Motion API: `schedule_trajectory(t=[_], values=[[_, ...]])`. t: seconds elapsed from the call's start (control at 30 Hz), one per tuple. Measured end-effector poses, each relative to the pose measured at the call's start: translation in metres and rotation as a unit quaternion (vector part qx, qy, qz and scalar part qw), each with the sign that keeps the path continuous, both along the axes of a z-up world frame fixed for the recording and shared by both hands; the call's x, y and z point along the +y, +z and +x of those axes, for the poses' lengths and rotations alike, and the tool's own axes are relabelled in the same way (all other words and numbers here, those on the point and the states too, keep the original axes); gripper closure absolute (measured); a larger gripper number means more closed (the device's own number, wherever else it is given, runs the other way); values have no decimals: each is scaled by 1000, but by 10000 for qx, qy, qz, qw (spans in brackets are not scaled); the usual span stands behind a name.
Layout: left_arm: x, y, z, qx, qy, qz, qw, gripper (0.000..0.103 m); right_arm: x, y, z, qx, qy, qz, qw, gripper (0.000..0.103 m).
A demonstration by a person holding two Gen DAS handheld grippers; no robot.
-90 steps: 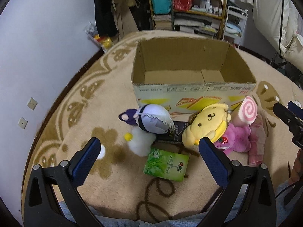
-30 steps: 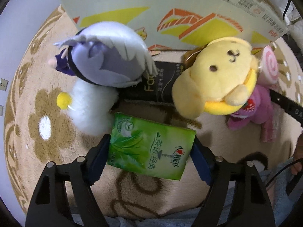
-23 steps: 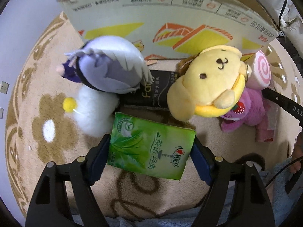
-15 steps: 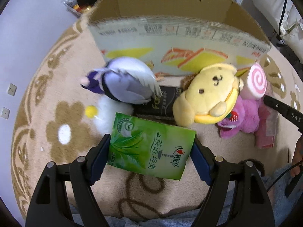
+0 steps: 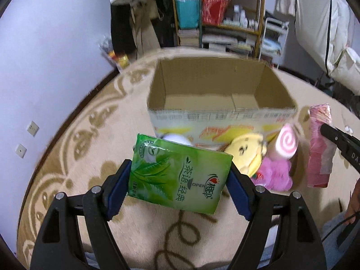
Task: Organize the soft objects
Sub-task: 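Lift the green pack with the left tool while the right tool carries the pink roll over the box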
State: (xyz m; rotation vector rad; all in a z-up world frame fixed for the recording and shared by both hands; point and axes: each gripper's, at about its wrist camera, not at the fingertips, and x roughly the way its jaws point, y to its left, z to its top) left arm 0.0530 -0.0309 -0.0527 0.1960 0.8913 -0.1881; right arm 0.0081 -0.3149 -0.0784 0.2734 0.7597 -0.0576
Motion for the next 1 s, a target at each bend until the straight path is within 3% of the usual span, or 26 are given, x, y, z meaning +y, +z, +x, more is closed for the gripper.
schedule_trajectory(t=[0.37,0.67,1.0], values=[[3,48,0,-846,227,24,9962,24,25,59,-2,-1035,321,-207,9939,87],[-1,82,28,-1316,241,-144,9909,24,37,81,29,-1388,500,-282,9887,87],[-13,92,67,-1609,96,-291,9865,24,41,92,68,-1821,639,-242,9809,87]])
